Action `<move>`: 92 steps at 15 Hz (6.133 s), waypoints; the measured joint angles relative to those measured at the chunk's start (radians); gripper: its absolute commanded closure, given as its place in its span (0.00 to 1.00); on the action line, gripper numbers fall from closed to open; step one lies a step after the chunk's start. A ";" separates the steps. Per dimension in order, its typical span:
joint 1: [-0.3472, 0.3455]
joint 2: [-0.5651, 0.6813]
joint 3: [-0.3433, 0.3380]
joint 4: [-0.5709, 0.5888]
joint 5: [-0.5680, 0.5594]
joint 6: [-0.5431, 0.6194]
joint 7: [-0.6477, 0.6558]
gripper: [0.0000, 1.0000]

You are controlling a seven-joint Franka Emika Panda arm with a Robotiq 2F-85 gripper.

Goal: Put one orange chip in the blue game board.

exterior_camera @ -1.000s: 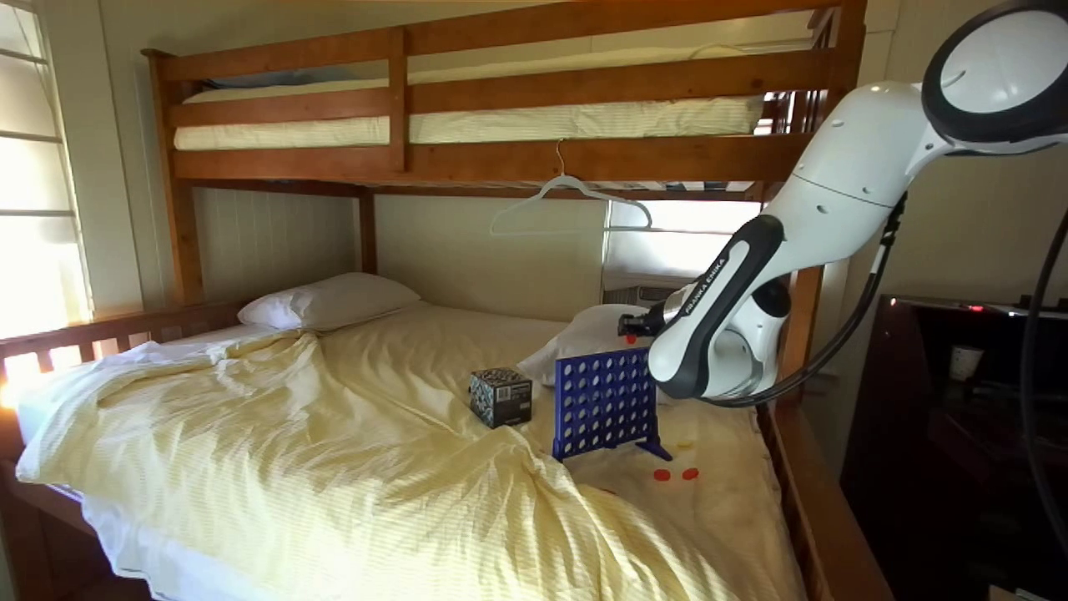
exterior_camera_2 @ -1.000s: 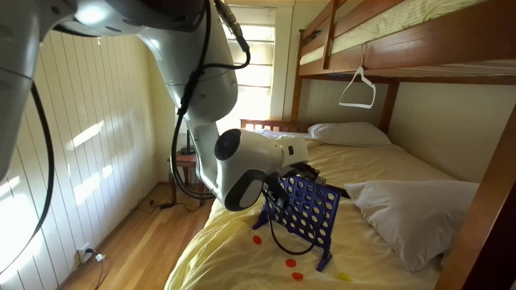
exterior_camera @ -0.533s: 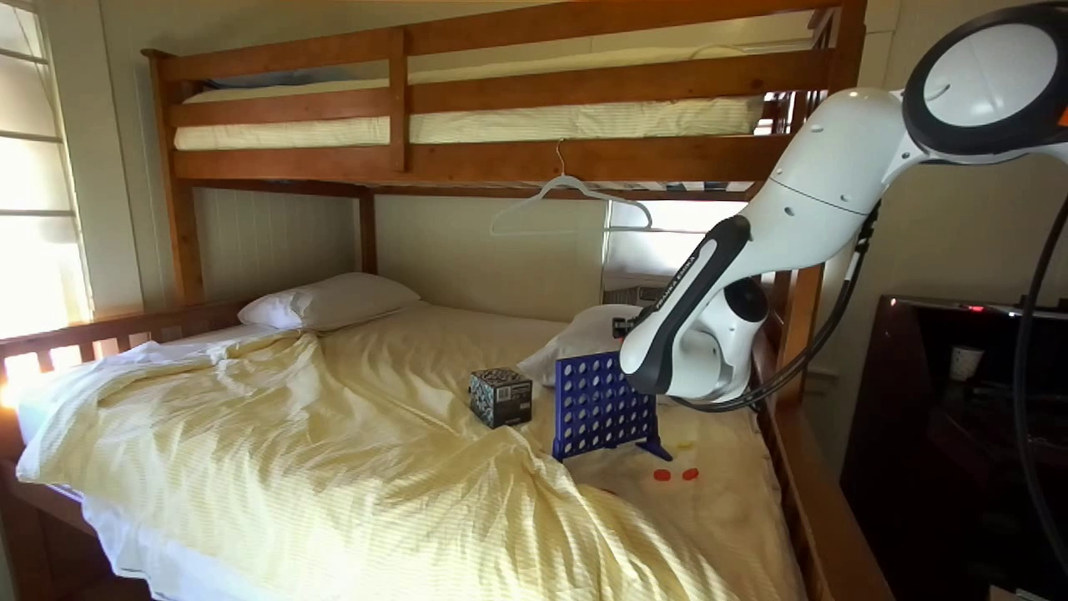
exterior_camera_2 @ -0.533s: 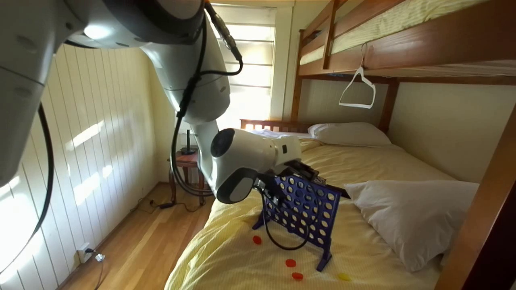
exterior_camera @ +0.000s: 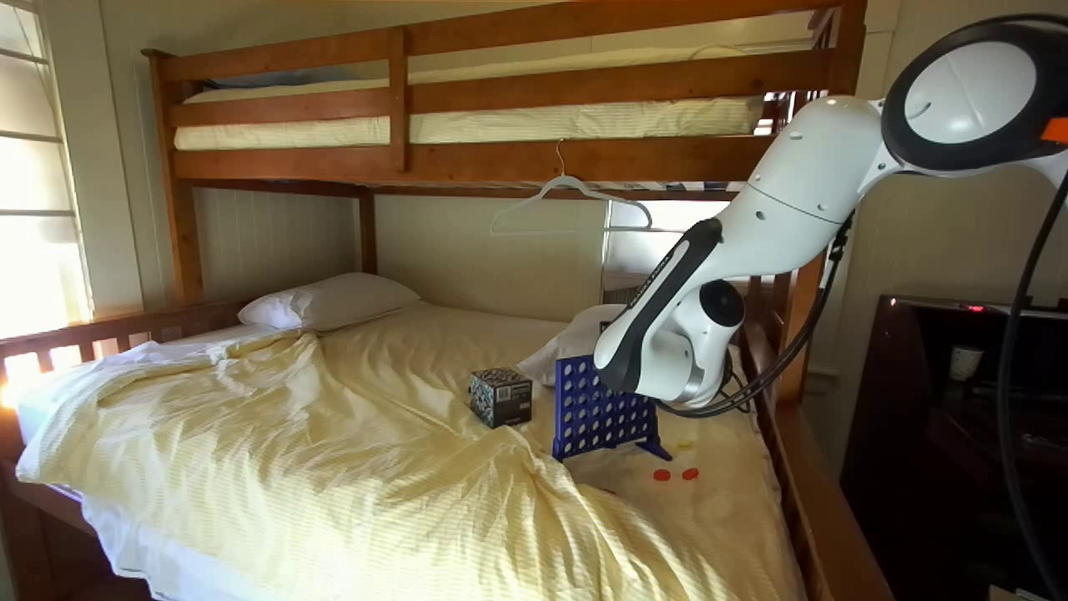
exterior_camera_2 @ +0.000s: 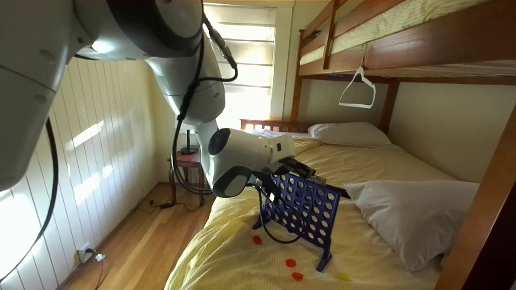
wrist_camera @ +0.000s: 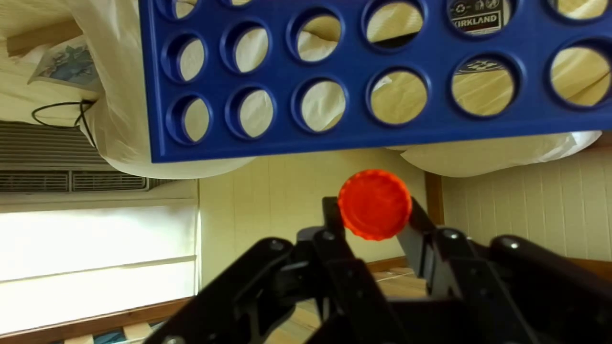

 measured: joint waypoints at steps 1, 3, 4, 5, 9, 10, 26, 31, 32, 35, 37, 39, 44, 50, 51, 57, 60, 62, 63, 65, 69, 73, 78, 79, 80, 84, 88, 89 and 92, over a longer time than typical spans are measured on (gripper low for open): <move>0.000 0.005 0.000 0.009 0.000 0.000 -0.004 0.91; 0.001 0.017 -0.001 0.024 0.000 0.000 -0.012 0.91; 0.001 0.022 -0.001 0.030 0.000 0.000 -0.016 0.91; 0.001 0.027 -0.002 0.035 0.000 0.000 -0.019 0.91; 0.001 0.043 -0.003 0.043 0.000 0.000 -0.025 0.91; 0.001 0.044 -0.003 0.043 0.000 0.001 -0.025 0.91; 0.016 0.052 -0.003 0.039 0.000 0.018 -0.025 0.91; 0.025 0.063 -0.003 0.039 0.000 0.023 -0.025 0.91; 0.026 0.065 -0.003 0.039 0.000 0.025 -0.025 0.91; 0.029 0.071 -0.003 0.039 0.000 0.032 -0.026 0.91; 0.029 0.074 -0.003 0.039 0.000 0.038 -0.033 0.91; 0.031 0.077 -0.003 0.039 0.000 0.047 -0.040 0.91; 0.034 0.084 -0.003 0.039 0.000 0.063 -0.045 0.25; 0.039 0.088 -0.003 0.039 0.000 0.064 -0.046 0.00; 0.039 0.088 -0.003 0.039 0.000 0.064 -0.046 0.00; 0.039 0.077 0.003 0.033 0.000 0.124 -0.028 0.00; 0.031 0.040 0.012 0.003 0.000 0.146 -0.003 0.00; 0.023 -0.001 0.018 -0.031 -0.001 0.137 0.008 0.00; 0.018 -0.026 0.020 -0.049 -0.001 0.127 0.011 0.00; 0.003 -0.086 0.023 -0.093 -0.005 0.082 0.012 0.00; -0.028 -0.218 0.019 -0.188 -0.007 -0.055 -0.007 0.00; -0.051 -0.341 0.007 -0.284 -0.007 -0.195 -0.036 0.00; -0.083 -0.461 -0.017 -0.347 -0.011 -0.352 -0.054 0.00; -0.088 -0.482 -0.023 -0.355 -0.013 -0.384 -0.062 0.00; -0.094 -0.501 -0.030 -0.360 -0.014 -0.420 -0.075 0.00; -0.111 -0.556 -0.054 -0.372 -0.017 -0.534 -0.150 0.00; -0.129 -0.572 -0.059 -0.383 -0.017 -0.595 -0.220 0.00; -0.133 -0.572 -0.059 -0.383 -0.017 -0.609 -0.234 0.00; -0.170 -0.566 -0.048 -0.385 -0.146 -0.613 -0.127 0.00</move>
